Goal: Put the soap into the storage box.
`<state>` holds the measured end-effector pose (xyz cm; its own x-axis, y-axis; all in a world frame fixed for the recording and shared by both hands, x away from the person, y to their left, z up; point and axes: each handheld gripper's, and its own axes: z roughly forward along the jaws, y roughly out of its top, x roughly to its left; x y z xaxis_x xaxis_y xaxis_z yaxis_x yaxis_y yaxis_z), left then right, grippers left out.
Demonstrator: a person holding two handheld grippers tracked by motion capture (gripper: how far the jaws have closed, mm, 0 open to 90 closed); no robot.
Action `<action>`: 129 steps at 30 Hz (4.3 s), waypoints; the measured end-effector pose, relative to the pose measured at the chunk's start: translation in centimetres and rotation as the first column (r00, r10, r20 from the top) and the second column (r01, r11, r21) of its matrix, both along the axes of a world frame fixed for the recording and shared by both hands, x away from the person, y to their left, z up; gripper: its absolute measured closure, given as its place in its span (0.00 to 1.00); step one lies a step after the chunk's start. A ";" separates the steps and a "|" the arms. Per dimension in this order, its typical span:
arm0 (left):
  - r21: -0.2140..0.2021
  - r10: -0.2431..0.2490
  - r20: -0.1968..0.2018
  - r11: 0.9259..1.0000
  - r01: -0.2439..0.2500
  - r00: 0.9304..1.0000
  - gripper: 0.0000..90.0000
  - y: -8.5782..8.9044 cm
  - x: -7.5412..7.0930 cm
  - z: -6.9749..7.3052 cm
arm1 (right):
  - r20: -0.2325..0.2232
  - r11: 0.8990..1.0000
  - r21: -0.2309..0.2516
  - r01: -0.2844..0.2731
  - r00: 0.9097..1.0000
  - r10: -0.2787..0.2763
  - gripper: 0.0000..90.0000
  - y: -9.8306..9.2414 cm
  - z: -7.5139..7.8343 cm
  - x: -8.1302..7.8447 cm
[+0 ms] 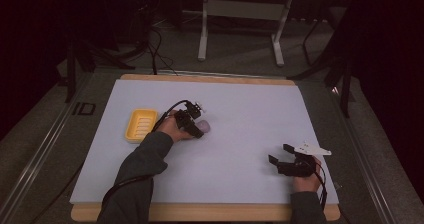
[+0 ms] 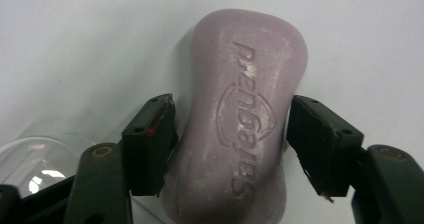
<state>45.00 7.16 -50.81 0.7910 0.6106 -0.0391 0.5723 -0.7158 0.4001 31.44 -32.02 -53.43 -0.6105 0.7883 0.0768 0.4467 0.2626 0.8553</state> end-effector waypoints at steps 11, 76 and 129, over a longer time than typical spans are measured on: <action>0.027 0.021 -0.020 0.999 -0.021 1.000 0.45 -0.6 -0.1 0.2 | -0.001 1.000 0.000 0.000 1.000 0.000 0.20 0.0 0.0 0.0; 0.164 0.069 -0.100 0.985 -0.052 0.993 0.55 -2.0 0.8 2.3 | -0.006 1.000 0.005 0.000 1.000 0.000 0.20 0.0 0.0 0.0; 0.177 0.216 -0.066 0.963 -0.202 0.974 0.55 3.6 1.0 4.4 | -0.001 1.000 0.006 0.003 1.000 -0.003 0.20 -0.1 0.0 0.0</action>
<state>46.04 10.80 -46.37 0.6433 0.7654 0.0170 0.7428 -0.6294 0.2283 31.45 -32.09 -53.43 -0.6078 0.7897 0.0827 0.4487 0.2556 0.8564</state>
